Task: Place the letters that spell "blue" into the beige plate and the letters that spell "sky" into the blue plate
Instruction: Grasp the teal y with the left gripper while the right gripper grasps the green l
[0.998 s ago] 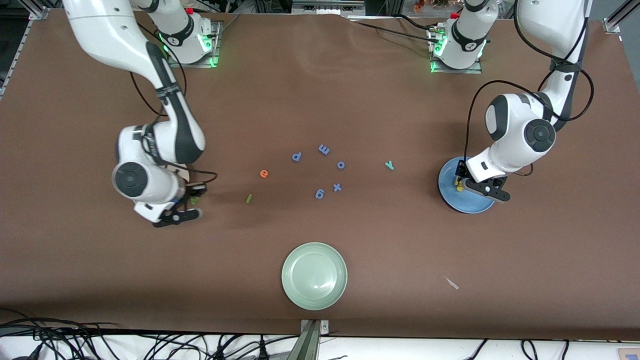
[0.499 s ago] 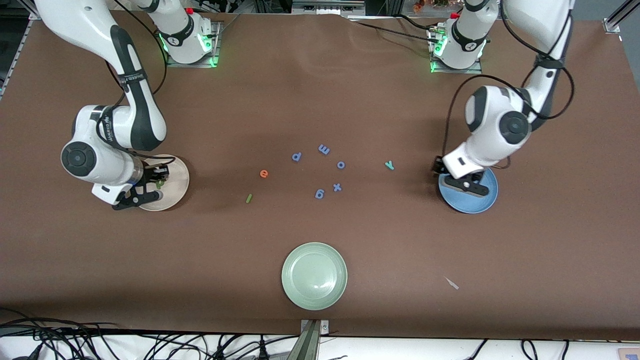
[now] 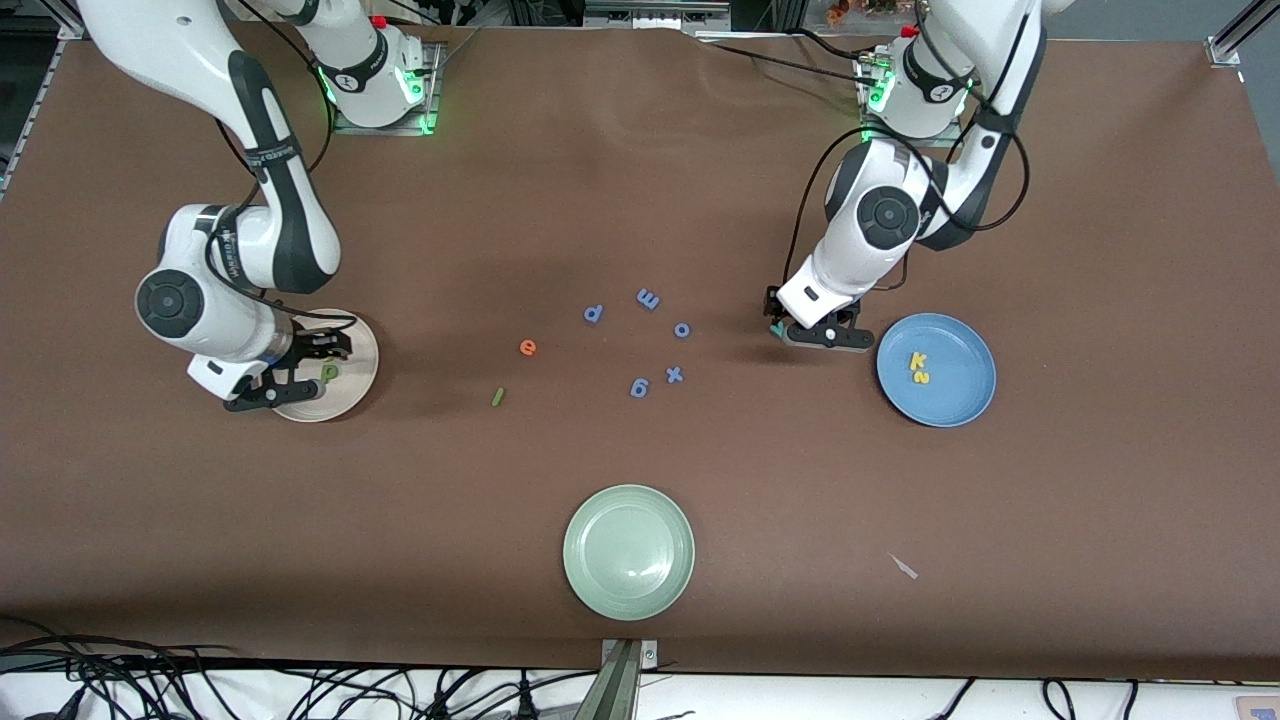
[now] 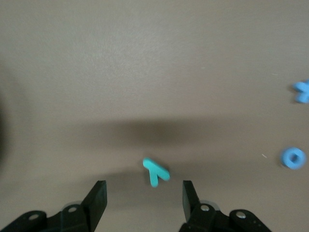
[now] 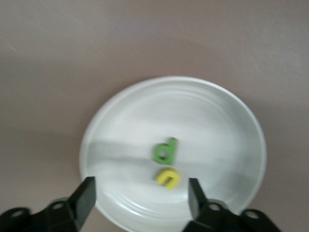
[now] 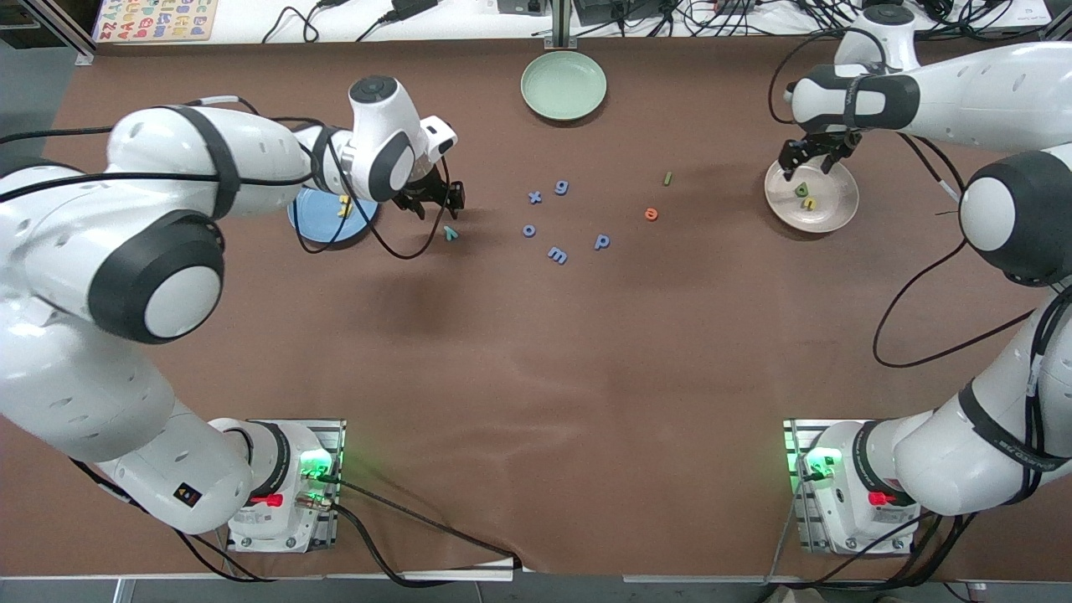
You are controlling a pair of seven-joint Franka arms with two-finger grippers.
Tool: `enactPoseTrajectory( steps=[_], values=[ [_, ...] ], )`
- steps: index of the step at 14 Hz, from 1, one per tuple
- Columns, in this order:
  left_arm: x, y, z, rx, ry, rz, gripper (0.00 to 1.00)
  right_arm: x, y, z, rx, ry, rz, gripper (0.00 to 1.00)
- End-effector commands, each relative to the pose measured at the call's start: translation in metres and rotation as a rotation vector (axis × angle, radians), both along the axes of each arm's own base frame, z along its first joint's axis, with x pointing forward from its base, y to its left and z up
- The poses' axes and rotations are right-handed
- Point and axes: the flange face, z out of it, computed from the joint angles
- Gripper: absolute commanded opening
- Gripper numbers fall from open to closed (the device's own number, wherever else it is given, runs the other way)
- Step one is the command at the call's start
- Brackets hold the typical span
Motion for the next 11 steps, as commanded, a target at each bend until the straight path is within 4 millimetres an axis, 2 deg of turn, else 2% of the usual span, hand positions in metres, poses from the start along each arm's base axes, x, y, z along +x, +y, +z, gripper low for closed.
enactPoseTrajectory(
  steps=[1, 4, 7, 9, 11],
  values=[
    [-0.003, -0.009, -0.038, -0.019, 0.004, 0.065, 0.72, 0.002, 0.063, 0.007, 0.023, -0.026, -0.104, 1.00],
    [-0.003, -0.009, -0.039, -0.018, 0.005, 0.065, 0.72, 0.009, 0.121, 0.002, 0.033, -0.045, -0.249, 1.00],
    [-0.007, -0.011, -0.043, -0.017, 0.012, 0.061, 0.71, 0.015, 0.167, -0.007, 0.046, -0.051, -0.360, 1.00],
    [-0.007, -0.011, -0.045, -0.013, 0.013, 0.054, 0.61, 0.021, 0.191, -0.018, 0.053, -0.050, -0.422, 1.00],
    [-0.008, -0.012, -0.046, -0.011, 0.016, 0.050, 0.43, 0.029, 0.209, -0.025, 0.061, -0.054, -0.461, 1.00]
  ],
)
